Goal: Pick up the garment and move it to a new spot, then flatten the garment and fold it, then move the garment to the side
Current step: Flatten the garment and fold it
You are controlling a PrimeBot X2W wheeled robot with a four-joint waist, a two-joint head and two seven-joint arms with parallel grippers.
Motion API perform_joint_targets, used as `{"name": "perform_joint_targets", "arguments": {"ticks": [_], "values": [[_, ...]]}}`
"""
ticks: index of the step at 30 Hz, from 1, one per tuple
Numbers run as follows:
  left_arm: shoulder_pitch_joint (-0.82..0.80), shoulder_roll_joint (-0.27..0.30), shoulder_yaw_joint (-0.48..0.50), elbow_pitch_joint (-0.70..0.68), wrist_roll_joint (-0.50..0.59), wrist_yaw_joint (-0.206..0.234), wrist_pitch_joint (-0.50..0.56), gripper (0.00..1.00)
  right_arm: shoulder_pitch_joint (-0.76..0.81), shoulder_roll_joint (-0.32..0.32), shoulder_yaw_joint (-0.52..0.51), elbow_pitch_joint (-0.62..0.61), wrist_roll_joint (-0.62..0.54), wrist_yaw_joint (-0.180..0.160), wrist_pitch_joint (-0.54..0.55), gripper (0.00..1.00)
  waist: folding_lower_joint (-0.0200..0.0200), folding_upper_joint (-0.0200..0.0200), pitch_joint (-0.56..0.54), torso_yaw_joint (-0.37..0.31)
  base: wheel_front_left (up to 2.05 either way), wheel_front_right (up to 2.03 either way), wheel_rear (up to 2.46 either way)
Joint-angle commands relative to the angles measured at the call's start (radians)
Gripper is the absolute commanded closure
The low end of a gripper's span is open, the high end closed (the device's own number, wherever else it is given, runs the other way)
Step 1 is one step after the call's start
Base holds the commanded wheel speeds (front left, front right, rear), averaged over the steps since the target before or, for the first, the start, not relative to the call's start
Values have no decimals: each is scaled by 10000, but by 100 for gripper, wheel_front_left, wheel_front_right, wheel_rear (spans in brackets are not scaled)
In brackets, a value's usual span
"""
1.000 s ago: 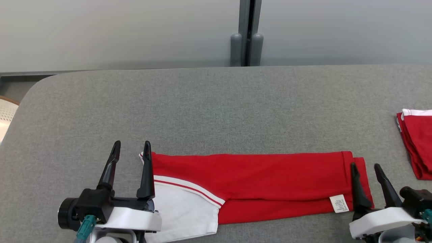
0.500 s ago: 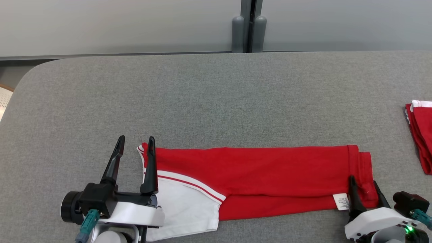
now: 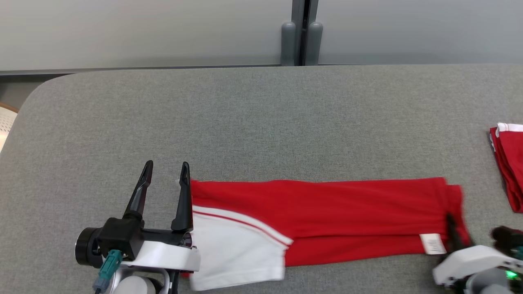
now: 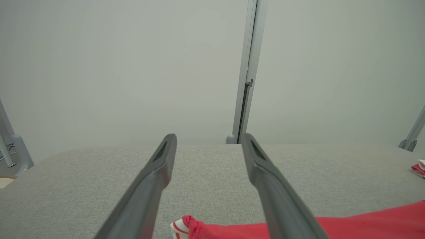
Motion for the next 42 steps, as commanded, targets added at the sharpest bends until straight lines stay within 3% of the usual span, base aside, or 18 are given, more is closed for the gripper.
{"name": "perform_joint_targets", "arguments": {"ticks": [1,9,15,25,33,42], "values": [[2,32,3,24,16,-8,-37,0,-62,-487,-413,183,-83,-36,-2,100,-1,0,-66,14,0,0,0],[135,32,-7,59,-58,6,-37,0,-346,-1450,-2127,544,-1178,-32,-14,100,-1,0,-298,65,0,0,0],[345,30,81,68,-155,26,-37,0,-375,-1222,-2489,-41,-1822,-30,-16,100,-1,0,-607,33,0,0,0],[438,32,-44,20,-248,15,-36,0,-63,292,-505,-2619,-1459,-26,830,100,-1,0,-920,-5,0,0,0],[573,33,-158,5,-235,-44,-27,0,641,981,1715,-4943,-980,-22,2061,100,-1,0,-970,270,0,0,0],[409,32,-308,29,-440,6,-27,0,706,1315,2869,-4655,-571,-22,2142,100,-1,0,-800,811,0,0,0]]}}
